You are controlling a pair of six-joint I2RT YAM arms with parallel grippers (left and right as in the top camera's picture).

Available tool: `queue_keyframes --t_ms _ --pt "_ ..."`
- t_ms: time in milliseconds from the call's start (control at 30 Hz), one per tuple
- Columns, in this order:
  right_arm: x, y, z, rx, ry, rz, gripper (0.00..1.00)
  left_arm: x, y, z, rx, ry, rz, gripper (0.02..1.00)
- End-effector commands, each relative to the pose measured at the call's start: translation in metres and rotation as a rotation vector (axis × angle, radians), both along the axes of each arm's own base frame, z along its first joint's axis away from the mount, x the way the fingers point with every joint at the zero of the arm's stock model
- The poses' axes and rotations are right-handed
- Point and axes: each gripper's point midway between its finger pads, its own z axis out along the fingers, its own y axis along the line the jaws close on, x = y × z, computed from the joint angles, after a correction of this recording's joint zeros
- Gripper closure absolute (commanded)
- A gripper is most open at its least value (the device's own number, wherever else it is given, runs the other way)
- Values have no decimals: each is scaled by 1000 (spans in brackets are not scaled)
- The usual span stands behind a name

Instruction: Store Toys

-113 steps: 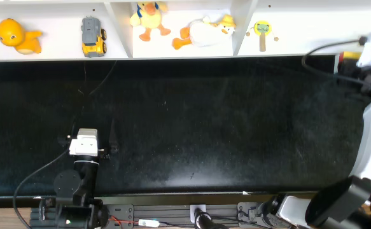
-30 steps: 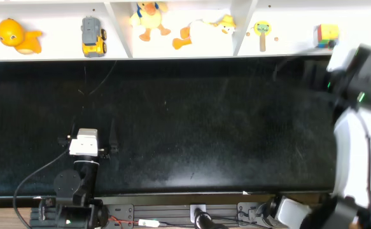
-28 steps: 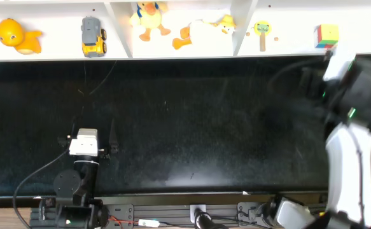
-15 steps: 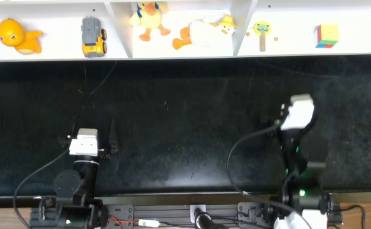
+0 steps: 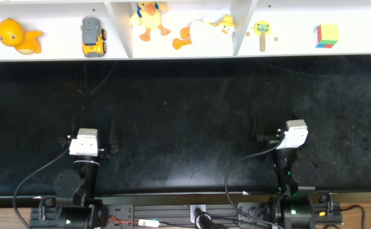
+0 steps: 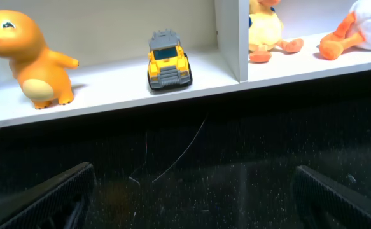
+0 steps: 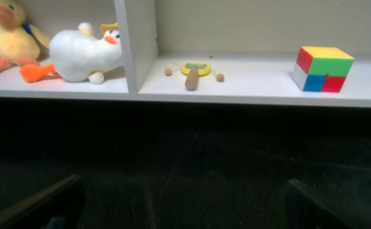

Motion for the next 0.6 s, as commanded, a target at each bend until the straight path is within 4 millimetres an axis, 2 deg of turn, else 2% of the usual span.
queue_keyframes --t_ms 33,133,600 --pt "-5 2 9 8 -55 10 5 0 0 1 -9 -7 -4 23" --pt "-8 0 25 6 -127 3 3 0 0 1 -9 -7 -4 23" --pt "-8 0 23 7 -116 1 5 0 0 1 -9 -7 -4 20"
